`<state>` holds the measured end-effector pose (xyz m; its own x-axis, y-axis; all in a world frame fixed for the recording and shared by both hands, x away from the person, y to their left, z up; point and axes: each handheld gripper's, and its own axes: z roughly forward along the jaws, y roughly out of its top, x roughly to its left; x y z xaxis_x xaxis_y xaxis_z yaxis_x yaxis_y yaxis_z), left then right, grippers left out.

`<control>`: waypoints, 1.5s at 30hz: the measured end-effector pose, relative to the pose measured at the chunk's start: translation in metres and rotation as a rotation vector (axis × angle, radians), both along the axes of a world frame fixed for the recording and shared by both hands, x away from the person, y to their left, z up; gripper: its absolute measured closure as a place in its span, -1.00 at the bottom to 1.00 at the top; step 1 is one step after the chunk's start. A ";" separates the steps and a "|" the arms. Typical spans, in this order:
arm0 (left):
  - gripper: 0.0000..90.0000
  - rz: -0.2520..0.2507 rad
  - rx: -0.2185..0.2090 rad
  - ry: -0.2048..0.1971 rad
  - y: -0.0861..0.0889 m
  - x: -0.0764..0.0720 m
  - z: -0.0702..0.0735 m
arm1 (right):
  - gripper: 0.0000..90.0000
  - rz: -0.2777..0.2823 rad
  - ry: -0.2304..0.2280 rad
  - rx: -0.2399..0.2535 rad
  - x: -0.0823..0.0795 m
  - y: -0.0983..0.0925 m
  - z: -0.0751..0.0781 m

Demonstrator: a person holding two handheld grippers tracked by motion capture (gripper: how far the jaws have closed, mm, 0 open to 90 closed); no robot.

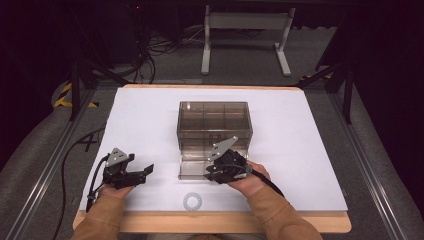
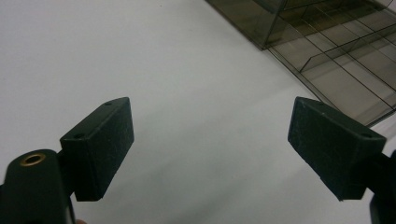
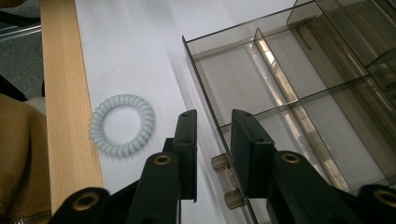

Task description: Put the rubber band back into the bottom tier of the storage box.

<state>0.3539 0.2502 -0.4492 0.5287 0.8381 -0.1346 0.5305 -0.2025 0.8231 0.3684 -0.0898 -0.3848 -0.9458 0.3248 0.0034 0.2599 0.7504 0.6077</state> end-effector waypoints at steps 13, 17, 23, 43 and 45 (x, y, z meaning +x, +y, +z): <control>-0.66 -0.001 0.001 0.008 -0.001 0.002 -0.001 | 0.61 0.012 0.027 -0.055 -0.006 0.023 -0.012; -0.66 -0.002 0.001 0.008 -0.001 0.002 -0.001 | 0.60 0.024 0.041 -0.063 -0.008 0.029 -0.015; -0.66 -0.002 0.002 0.010 0.000 0.001 -0.001 | 0.59 0.055 0.068 -0.084 -0.011 0.040 -0.022; -0.66 0.002 0.001 0.011 0.000 0.002 -0.001 | 0.57 0.073 0.101 -0.201 -0.021 0.055 -0.034; -0.66 0.002 0.002 0.010 -0.001 0.002 -0.001 | 0.59 0.068 0.092 -0.219 -0.022 0.056 -0.034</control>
